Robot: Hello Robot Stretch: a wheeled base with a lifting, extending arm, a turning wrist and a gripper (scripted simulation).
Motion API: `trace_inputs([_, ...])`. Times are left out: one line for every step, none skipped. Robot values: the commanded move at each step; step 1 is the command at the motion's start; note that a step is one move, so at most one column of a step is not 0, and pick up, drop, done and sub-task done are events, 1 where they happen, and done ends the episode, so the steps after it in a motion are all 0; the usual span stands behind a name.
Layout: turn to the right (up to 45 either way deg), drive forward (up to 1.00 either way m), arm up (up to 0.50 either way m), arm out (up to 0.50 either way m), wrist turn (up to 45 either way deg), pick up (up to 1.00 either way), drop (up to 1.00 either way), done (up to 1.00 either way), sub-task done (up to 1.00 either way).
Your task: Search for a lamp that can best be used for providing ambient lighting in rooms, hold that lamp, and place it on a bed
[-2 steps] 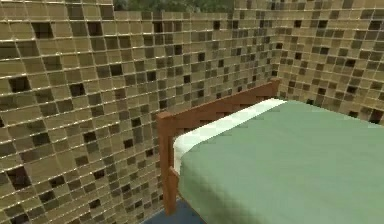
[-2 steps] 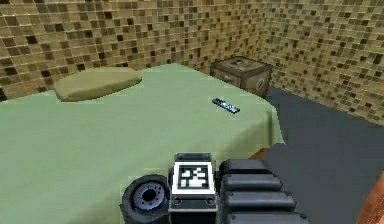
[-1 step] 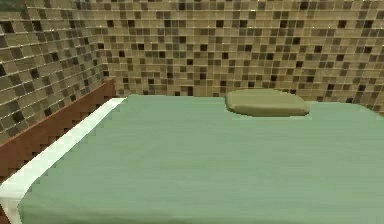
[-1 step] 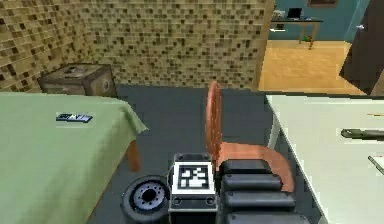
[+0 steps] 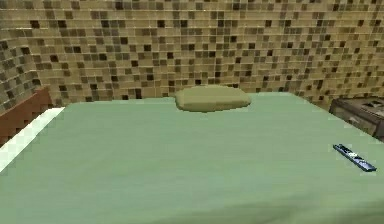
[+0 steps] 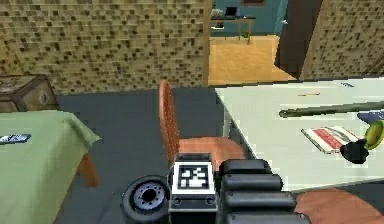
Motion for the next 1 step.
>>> trace_inputs([-45.0, 0.00, 0.00, 0.00, 0.0, 0.00, 0.00, 0.00, 0.00])
